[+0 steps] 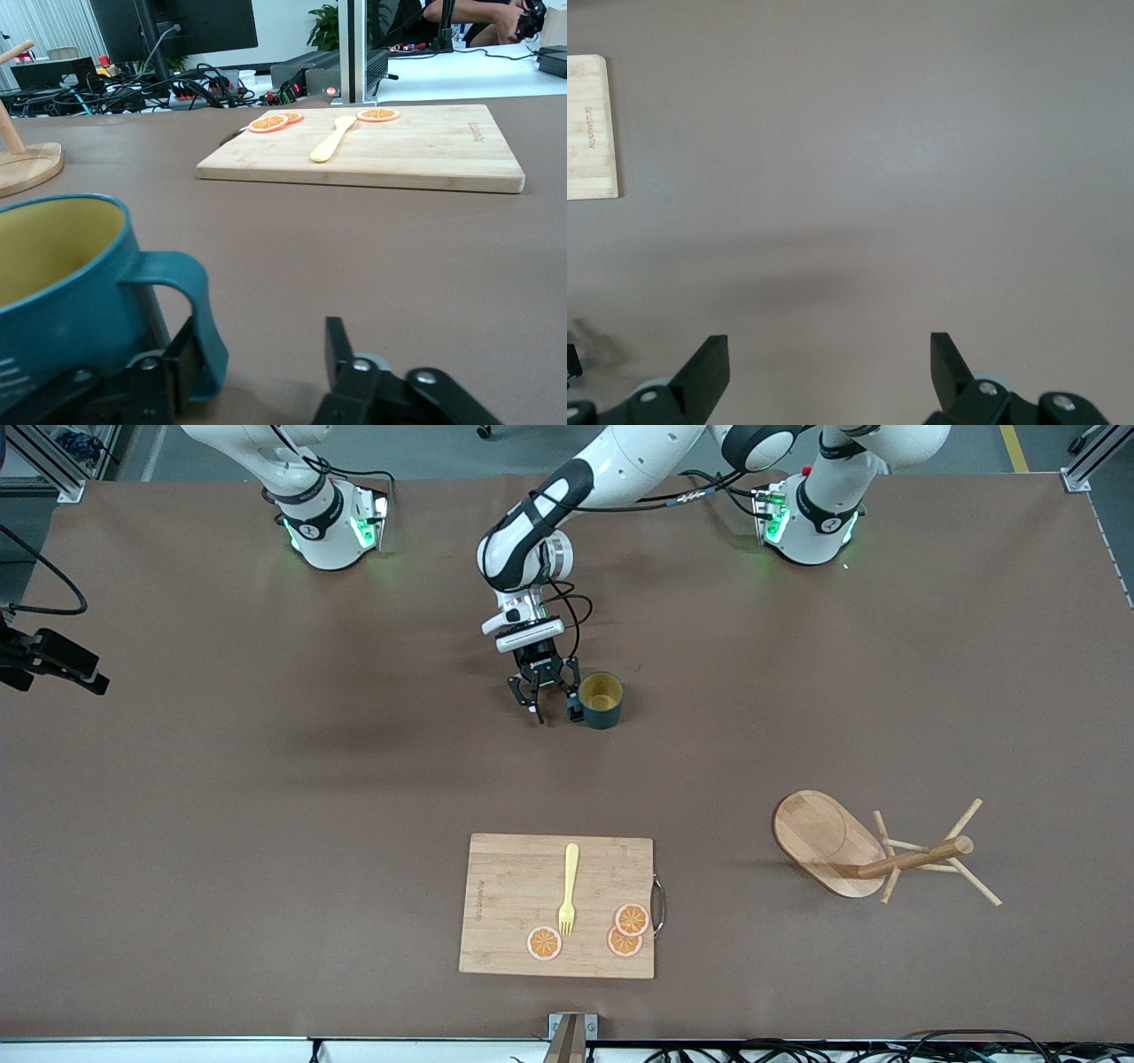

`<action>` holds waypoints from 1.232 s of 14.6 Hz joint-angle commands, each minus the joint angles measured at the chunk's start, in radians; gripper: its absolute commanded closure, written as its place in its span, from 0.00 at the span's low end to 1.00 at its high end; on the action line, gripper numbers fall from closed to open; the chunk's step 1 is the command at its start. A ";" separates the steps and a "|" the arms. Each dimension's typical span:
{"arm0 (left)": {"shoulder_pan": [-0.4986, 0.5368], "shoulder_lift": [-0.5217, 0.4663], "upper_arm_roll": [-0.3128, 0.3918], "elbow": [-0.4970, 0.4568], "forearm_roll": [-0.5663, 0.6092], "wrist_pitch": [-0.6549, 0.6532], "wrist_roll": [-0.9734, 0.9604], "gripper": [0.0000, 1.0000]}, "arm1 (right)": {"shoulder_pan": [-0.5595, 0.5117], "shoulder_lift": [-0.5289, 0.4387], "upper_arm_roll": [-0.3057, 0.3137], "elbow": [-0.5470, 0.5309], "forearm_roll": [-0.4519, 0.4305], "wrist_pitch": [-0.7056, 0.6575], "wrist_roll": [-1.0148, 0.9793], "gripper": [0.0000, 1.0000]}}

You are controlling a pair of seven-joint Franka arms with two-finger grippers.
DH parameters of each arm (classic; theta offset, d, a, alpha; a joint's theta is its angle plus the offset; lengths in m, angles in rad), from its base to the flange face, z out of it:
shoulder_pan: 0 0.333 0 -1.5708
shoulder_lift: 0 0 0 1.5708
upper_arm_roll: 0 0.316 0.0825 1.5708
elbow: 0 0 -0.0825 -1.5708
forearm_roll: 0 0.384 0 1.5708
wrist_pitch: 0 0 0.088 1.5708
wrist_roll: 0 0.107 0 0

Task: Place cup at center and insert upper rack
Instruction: 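Lift the mug with the left gripper and carry it toward the mug tree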

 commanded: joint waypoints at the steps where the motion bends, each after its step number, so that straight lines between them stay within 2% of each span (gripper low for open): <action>1: -0.002 0.018 0.004 0.024 0.018 -0.003 0.005 0.53 | 0.010 -0.013 -0.006 -0.006 -0.011 0.003 -0.009 0.00; 3: 0.000 0.017 0.004 0.022 0.017 -0.005 0.004 0.60 | 0.010 -0.013 -0.006 -0.006 -0.011 -0.003 -0.007 0.00; 9: 0.003 0.005 0.002 0.024 0.009 -0.005 -0.018 0.98 | 0.011 -0.013 -0.006 0.000 -0.008 -0.017 -0.004 0.00; 12: 0.006 -0.003 0.002 0.025 0.002 -0.005 -0.018 1.00 | 0.010 -0.013 -0.006 0.012 -0.005 -0.019 -0.003 0.00; 15: 0.032 -0.064 -0.012 0.039 -0.044 0.023 0.013 1.00 | 0.024 -0.013 -0.006 0.012 -0.006 -0.017 -0.006 0.00; 18: 0.057 -0.127 -0.012 0.102 -0.233 0.067 0.178 1.00 | 0.021 -0.013 -0.007 0.028 -0.008 -0.019 0.002 0.00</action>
